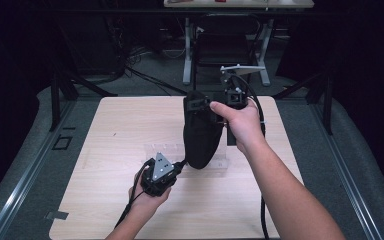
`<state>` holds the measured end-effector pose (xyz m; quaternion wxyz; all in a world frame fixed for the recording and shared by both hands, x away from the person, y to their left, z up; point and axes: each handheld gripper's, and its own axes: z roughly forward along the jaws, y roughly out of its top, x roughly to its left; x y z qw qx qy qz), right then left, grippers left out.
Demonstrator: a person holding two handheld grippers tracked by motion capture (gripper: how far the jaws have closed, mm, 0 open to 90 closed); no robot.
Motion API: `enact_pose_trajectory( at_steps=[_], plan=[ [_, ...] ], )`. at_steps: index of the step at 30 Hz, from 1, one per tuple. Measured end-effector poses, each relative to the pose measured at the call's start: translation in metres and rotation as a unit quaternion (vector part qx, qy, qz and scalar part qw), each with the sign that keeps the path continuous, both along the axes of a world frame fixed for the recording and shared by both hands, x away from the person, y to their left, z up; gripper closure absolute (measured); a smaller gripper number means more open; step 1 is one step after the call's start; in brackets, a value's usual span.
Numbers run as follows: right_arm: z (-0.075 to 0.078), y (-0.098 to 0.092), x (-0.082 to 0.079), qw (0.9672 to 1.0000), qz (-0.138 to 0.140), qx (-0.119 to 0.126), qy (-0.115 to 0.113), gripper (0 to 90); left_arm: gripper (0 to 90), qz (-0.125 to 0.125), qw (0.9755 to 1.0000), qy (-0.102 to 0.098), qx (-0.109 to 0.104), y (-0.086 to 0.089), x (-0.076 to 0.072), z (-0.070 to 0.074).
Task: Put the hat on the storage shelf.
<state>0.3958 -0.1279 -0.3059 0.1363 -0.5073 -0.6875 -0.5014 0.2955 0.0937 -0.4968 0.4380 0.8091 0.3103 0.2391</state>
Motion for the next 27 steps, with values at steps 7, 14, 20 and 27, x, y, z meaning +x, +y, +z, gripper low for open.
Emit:
enact_pose_trajectory(
  at_steps=[7,14,20,27],
  plan=[
    [0.007,-0.010,-0.005,0.9999,-0.007,0.006,-0.013,81.3,84.5,0.005,1.0000,-0.001,0.003,0.003,0.000,-0.001],
    [0.009,-0.027,-0.007,0.9996,-0.021,0.011,-0.014,81.3,85.6,0.016,0.9999,0.003,0.000,0.010,0.000,-0.008],
    [0.006,-0.039,-0.008,0.9995,-0.027,0.010,-0.011,81.3,85.5,0.019,0.9997,0.009,0.007,0.013,0.000,-0.015],
    [0.006,-0.048,-0.009,0.9992,-0.037,0.010,-0.013,80.8,85.3,0.028,0.9990,0.033,0.008,0.017,0.003,-0.029]
  ],
)
